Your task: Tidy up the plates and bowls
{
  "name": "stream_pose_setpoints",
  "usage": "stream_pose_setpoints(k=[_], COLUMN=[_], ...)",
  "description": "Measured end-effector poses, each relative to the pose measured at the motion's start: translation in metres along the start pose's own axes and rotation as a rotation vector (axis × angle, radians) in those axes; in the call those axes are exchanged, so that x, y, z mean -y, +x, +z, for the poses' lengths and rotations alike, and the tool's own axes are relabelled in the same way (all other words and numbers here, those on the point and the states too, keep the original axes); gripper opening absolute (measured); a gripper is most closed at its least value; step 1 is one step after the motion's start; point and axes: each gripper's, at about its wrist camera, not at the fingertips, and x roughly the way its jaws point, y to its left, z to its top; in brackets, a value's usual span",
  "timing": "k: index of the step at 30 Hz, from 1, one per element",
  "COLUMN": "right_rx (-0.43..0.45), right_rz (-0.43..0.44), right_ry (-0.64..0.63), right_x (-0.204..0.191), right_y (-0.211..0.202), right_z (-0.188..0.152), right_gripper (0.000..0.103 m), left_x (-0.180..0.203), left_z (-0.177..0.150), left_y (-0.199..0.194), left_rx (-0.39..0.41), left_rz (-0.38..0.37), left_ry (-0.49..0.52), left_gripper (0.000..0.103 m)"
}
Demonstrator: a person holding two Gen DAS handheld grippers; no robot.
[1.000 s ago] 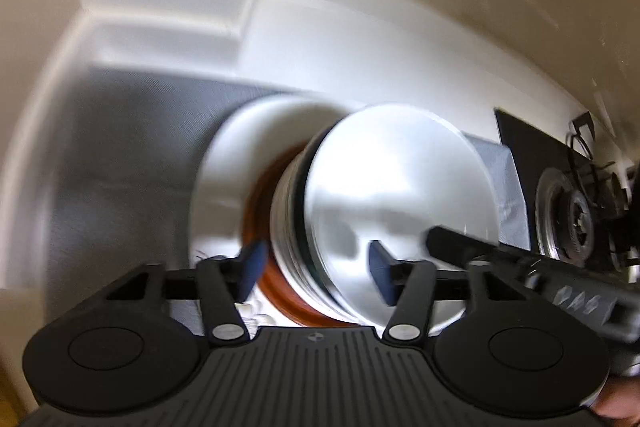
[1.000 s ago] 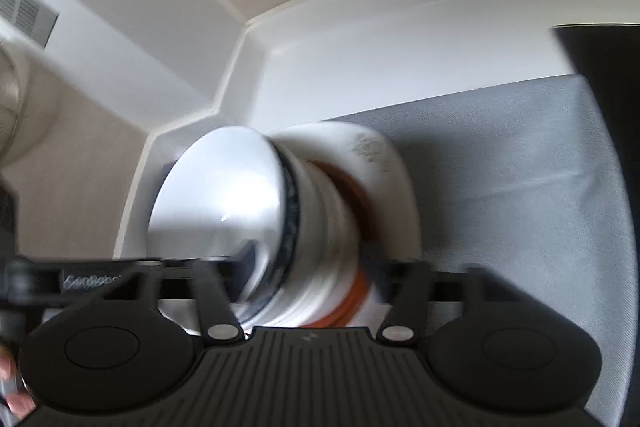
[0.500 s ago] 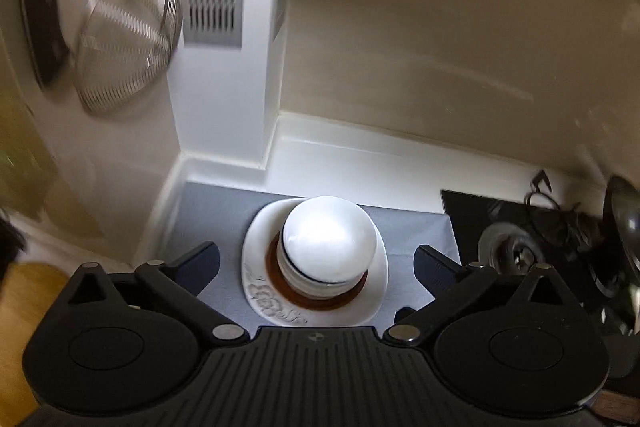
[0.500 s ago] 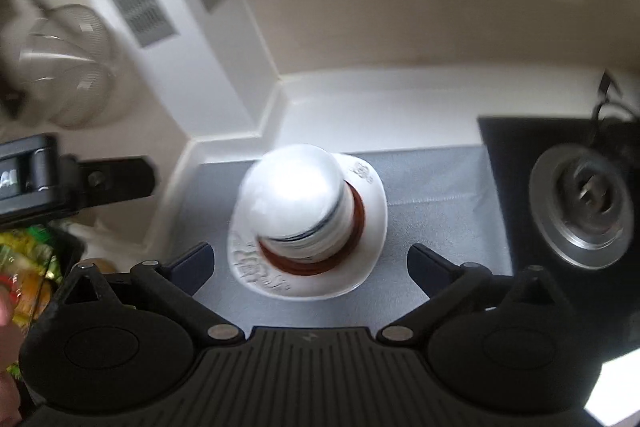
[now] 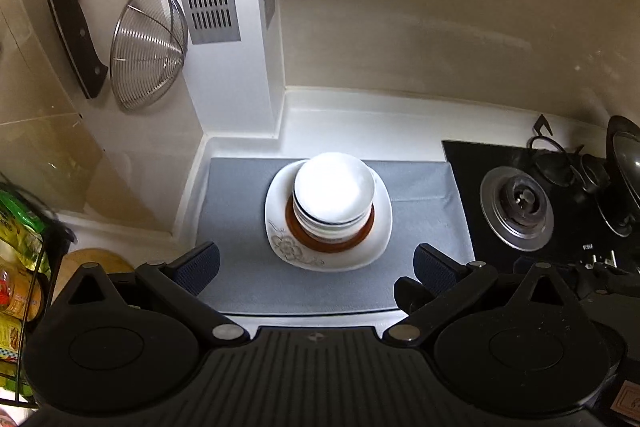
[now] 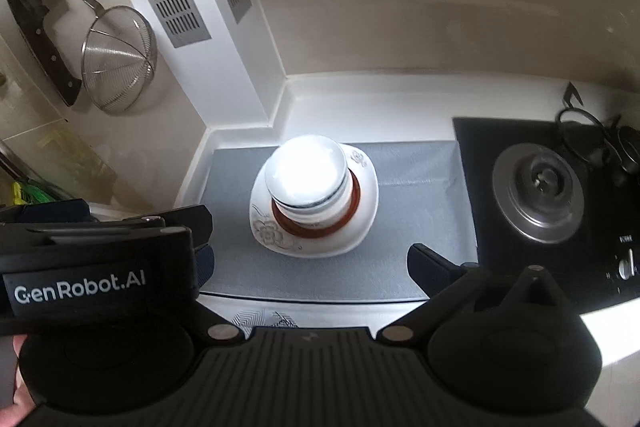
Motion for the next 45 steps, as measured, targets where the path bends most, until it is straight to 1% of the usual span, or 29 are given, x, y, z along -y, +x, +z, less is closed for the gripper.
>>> stream_pose_setpoints(k=[4,10,17,29,39,45], right_rx=[-0.012,0.000,-0.009,-0.018,0.007,0.027], right_rz=[-0.018,-0.048,-0.073,-0.036,-0.022,-0.012], right_ry=[0.013,0.003,0.017,-0.063,-0.078,-0.086], right_x=[-0.001,-0.005,-0.006,0.002,0.020,0.026], right_y=[-0.001,-0.006,-0.009,-0.032,-0.056,-0.068], right_z=[-0.004,-0.007,-0.020,-0.016,-0.032,-0.040], right_gripper=[0.102,0.102,0.102,0.102,0.102,0.102], left_x=[-0.001,-0.002,-0.003,0.011,0.035,0.045], left_z=[-0.002,-0.007,-0.015,-0.022,-0.040,-0.049], left_y=[-0.001,-0.003,-0.001,-0.027,-0.049,-0.060], left_rx=[-0.012,-0.002,-0.017,-0.009,0.022,0.041], left_rz=[-0.009,-0.016,-0.043,0.009,0.030,0.057], left_ry=[0.008,0.001,0.038,-0.015,-0.014,-0.019], left_gripper=[0.103,0.103,0.103,0.103,0.103,0.103])
